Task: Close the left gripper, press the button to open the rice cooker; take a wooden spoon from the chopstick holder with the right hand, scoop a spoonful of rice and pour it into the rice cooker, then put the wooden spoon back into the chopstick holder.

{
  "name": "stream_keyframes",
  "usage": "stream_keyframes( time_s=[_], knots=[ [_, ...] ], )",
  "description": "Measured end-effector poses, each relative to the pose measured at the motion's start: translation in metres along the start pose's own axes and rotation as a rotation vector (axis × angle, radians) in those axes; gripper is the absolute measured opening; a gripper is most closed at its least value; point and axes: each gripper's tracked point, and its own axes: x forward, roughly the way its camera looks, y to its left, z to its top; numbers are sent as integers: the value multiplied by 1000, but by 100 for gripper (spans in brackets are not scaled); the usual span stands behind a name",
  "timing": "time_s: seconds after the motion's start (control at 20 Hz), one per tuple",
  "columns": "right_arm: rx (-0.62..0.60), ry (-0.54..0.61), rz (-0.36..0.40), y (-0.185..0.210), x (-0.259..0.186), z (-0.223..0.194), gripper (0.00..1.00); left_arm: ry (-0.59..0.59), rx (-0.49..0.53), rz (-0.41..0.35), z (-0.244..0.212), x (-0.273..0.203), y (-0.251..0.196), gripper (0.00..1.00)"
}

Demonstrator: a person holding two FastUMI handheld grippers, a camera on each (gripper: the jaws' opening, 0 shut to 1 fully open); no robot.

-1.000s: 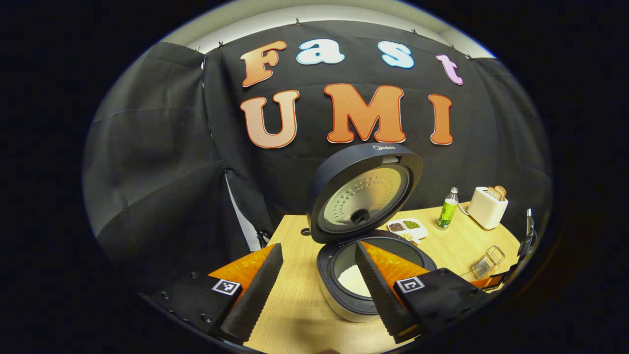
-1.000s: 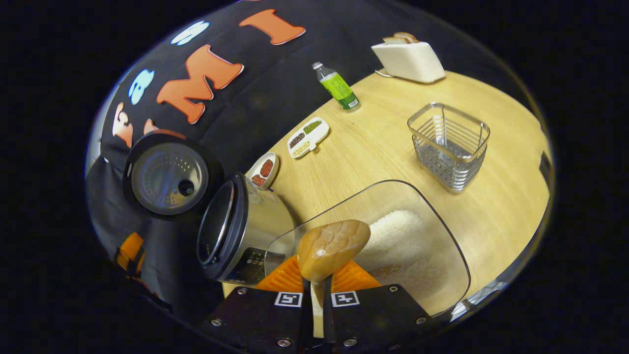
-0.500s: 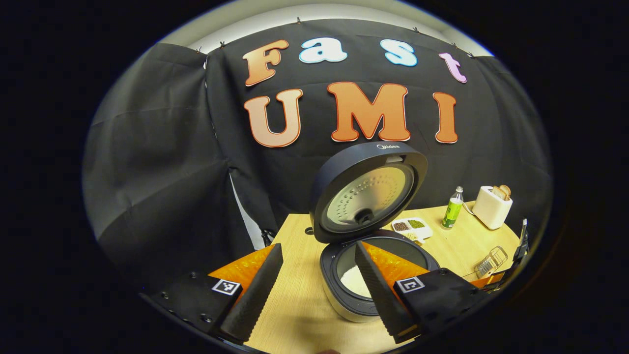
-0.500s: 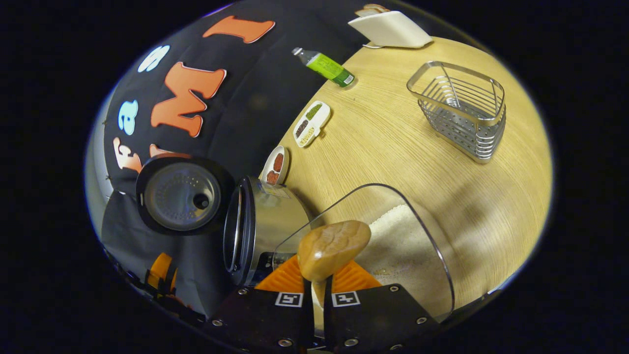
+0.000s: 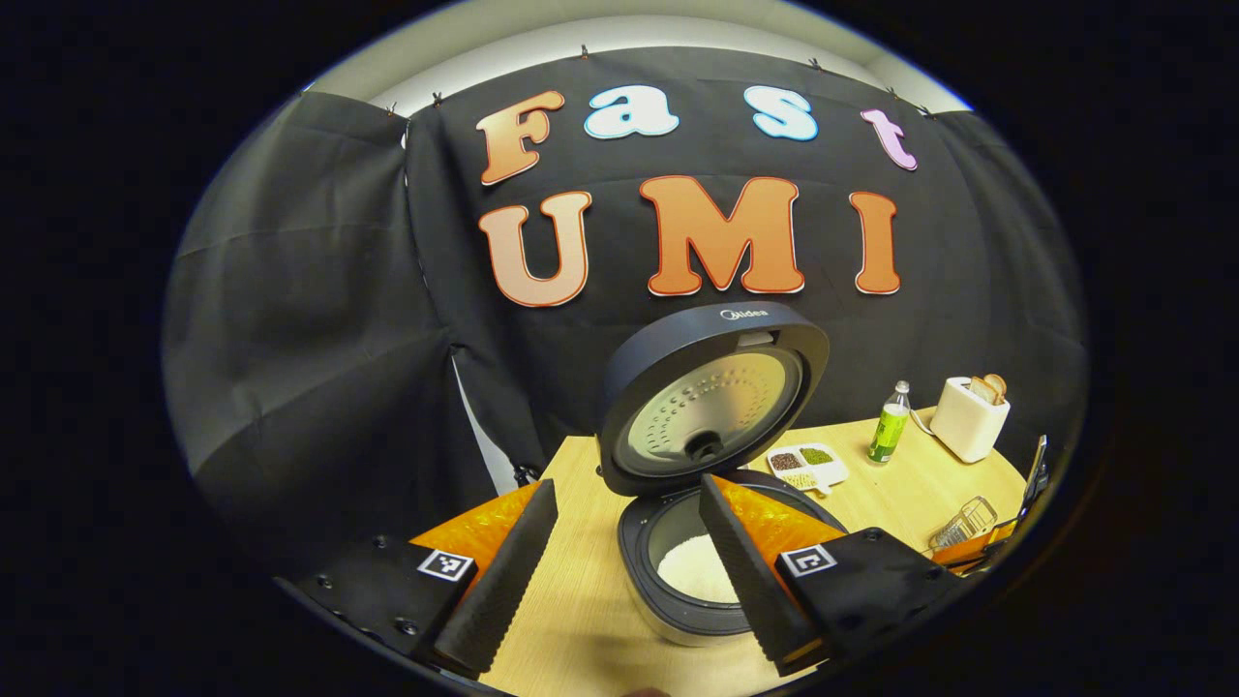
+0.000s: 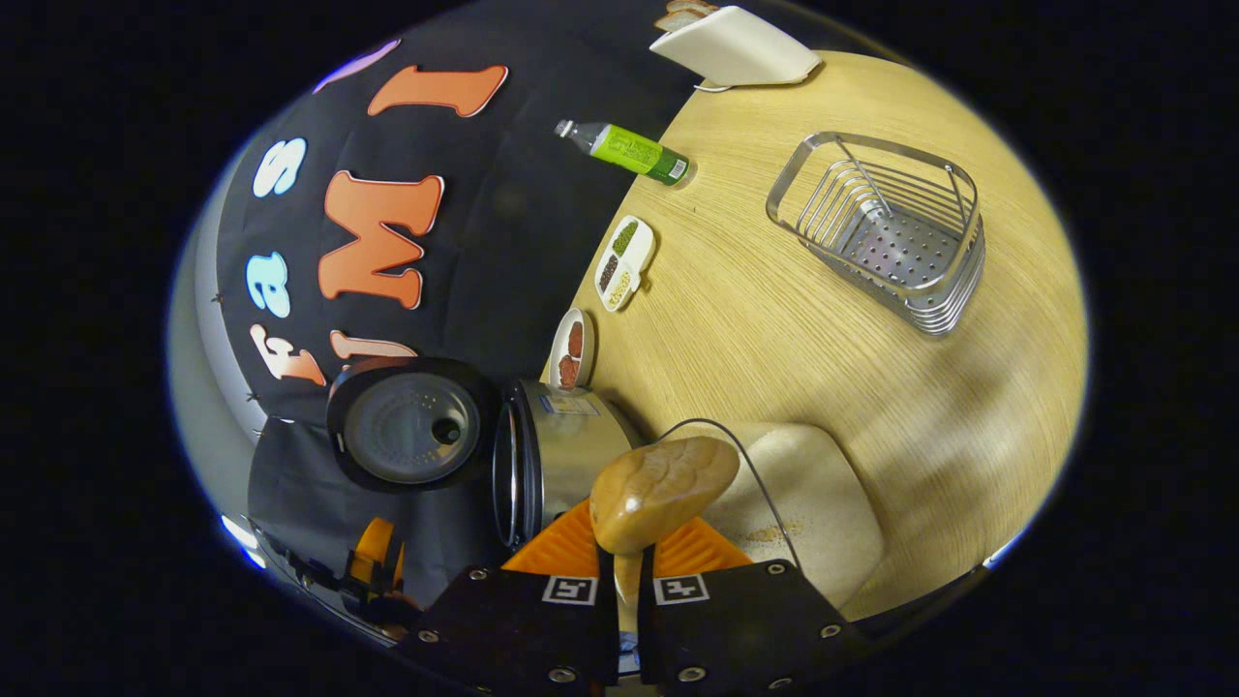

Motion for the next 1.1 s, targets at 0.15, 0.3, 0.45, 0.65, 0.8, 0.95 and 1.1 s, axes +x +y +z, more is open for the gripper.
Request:
stream_keyframes(
  time_s=[0.15,0.3,0.45,0.65,0.8,0.95,1.1],
  knots=[
    [74,-8,68,9,-10,15,7,-10,-5,11,2,-3,-5,99],
    [148,-26,125,19,-17,33,7,-17,-11,36,4,-6,-6,99],
    [210,-21,185,35,-23,44,7,-24,-23,68,5,-13,-3,94],
    [259,3,225,58,-22,53,7,-37,-40,114,5,-26,2,99],
    [273,28,257,85,-15,56,7,-55,-38,149,6,-39,10,99],
    [269,50,289,119,-8,59,7,-72,-32,188,8,-53,19,94],
    [254,73,315,150,4,59,7,-84,-23,233,7,-68,29,94]
  ],
)
